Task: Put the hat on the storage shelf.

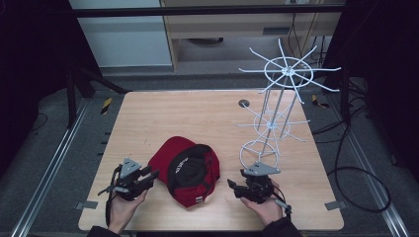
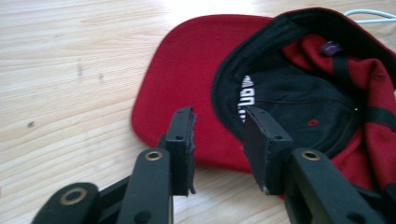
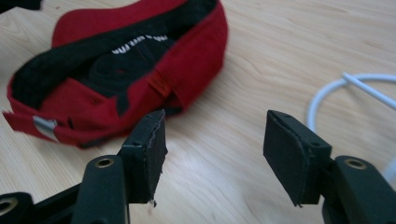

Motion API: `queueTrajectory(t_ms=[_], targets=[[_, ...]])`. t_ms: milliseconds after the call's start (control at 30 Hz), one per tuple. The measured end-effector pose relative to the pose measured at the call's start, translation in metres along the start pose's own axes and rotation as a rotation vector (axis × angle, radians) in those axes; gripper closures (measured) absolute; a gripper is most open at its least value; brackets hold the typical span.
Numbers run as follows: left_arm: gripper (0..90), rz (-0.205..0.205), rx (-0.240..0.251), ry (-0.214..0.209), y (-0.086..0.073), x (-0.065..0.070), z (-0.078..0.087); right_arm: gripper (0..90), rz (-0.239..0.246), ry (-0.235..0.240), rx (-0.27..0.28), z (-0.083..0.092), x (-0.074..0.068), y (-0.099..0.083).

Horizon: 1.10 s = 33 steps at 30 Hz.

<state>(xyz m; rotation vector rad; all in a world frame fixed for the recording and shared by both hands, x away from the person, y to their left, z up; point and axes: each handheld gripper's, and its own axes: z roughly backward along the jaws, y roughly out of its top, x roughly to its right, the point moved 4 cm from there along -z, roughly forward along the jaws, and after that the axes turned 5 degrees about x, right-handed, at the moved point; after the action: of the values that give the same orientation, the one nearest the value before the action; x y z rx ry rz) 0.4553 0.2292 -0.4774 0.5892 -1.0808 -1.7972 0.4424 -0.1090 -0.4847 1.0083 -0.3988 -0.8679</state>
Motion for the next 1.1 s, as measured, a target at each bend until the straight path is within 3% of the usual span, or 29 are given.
queueTrajectory(t_ms=[200,467,767,900,1000,1100], targets=[[71.9,-0.047,-0.049,-0.027,-0.002,0.015,-0.014,41.5,0.002,0.018,0.022,-0.025,-0.014,0.024],[77.0,-0.090,-0.128,-0.027,-0.009,0.022,-0.025,40.6,0.003,0.011,0.007,-0.055,-0.023,0.043],[79.6,-0.100,-0.154,-0.028,-0.014,0.019,-0.028,41.9,-0.005,-0.040,-0.080,-0.082,-0.016,0.036],[80.7,-0.095,-0.160,-0.036,-0.016,0.018,-0.029,55.7,-0.031,-0.025,-0.115,-0.088,-0.012,0.030],[81.1,-0.094,-0.164,-0.043,-0.016,0.018,-0.030,81.6,-0.041,-0.004,-0.134,-0.089,-0.013,0.029],[81.4,-0.094,-0.164,-0.044,-0.017,0.018,-0.031,85.7,-0.022,-0.009,-0.125,-0.085,-0.014,0.032]])
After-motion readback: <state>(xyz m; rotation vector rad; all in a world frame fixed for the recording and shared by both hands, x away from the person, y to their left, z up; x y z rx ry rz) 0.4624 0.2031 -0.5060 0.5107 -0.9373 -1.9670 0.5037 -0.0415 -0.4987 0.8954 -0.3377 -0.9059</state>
